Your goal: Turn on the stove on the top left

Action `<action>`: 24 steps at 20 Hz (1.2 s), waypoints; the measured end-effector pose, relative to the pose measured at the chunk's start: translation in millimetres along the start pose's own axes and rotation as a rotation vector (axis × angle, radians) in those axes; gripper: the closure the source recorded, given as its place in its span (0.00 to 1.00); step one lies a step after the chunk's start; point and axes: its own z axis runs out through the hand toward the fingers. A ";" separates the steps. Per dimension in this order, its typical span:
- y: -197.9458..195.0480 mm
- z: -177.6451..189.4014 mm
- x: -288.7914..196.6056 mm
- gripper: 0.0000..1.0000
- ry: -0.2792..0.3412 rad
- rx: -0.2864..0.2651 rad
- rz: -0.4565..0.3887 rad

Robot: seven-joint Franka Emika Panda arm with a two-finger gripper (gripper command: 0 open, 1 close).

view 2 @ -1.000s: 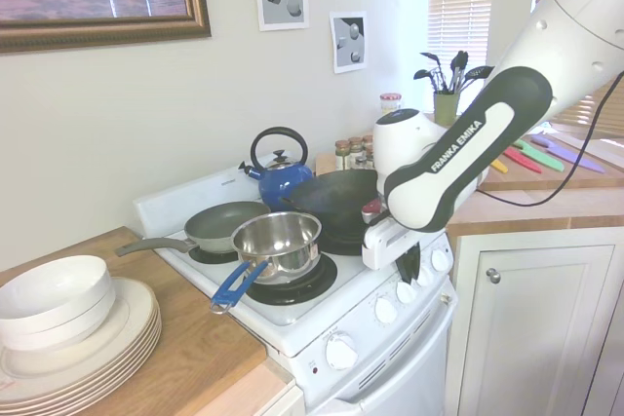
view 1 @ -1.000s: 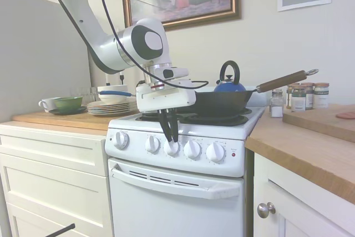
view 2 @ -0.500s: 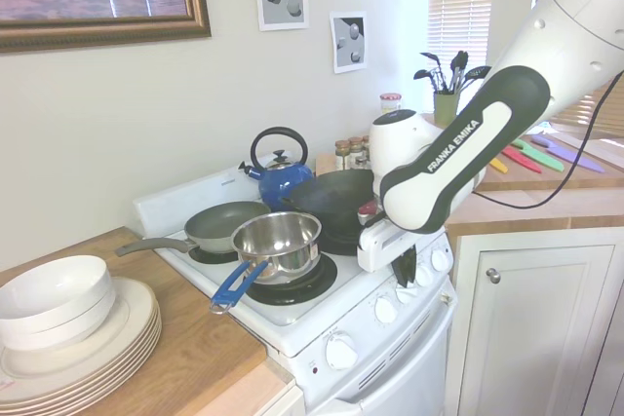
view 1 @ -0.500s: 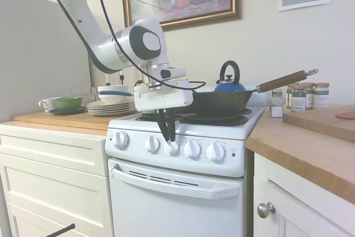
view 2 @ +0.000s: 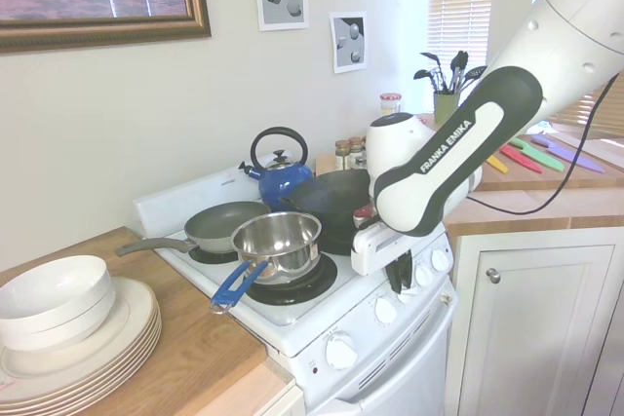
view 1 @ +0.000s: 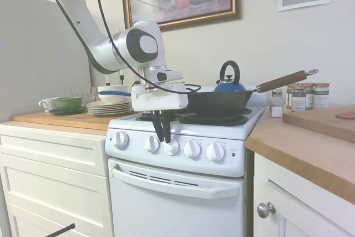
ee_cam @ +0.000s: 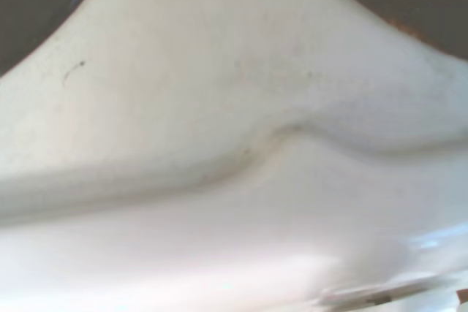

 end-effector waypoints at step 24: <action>25.2 -1.6 24.2 1.00 -0.113 0.138 0.086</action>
